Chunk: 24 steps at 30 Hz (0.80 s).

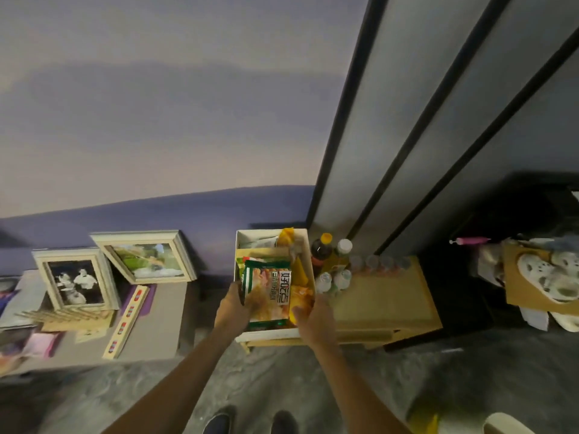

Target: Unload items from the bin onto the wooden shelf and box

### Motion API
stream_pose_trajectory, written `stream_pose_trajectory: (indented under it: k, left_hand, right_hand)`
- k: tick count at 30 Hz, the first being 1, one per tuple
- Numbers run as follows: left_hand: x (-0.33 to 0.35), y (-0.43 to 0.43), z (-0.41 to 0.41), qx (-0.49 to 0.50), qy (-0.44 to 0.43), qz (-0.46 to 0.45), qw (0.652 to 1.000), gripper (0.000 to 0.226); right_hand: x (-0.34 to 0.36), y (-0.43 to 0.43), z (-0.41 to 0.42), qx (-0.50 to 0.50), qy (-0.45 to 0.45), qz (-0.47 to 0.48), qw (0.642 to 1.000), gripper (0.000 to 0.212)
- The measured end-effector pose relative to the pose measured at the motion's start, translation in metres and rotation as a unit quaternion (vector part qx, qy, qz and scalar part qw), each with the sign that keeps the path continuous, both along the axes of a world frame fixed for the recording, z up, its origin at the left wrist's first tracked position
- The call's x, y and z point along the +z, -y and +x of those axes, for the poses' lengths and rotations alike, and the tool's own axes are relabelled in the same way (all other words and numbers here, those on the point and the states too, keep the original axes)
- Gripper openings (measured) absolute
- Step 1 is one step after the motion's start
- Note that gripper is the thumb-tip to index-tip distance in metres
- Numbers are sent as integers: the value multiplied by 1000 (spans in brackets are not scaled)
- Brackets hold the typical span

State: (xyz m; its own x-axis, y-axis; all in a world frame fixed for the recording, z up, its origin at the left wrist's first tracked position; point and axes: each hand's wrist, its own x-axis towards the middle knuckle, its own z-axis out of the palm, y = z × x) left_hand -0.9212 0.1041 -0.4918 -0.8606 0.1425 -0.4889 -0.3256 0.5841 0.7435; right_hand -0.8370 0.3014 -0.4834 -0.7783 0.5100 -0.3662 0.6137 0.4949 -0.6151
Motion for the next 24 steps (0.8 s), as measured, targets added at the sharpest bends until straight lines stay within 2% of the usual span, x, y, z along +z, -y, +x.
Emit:
stream_pose_trajectory:
  k: [3,7,11,13,17,24]
  left_hand:
    - [-7,-9,10,18,5,16,1000,46]
    - [-20,-5,15,14,0,5,1000,67]
    - [-16,-9,19,7,-25,-26,999,41]
    - [-16,-10,20,29,-40,-44,998,38]
    - [-9,-12,25,42,-55,-62,996,57]
    - [21,-4,32,34,-120,-89,988,65]
  right_hand:
    - [-18,-6,-2,15,22,2,1000,39]
    - [-30,-8,-4,35,20,5,999,32]
    - [-32,-5,-2,59,35,22,997,35]
    - [-31,-5,0,69,33,28,997,34]
    - [-22,-9,6,85,22,37,995,41]
    - [8,-10,20,97,-8,65,993,39]
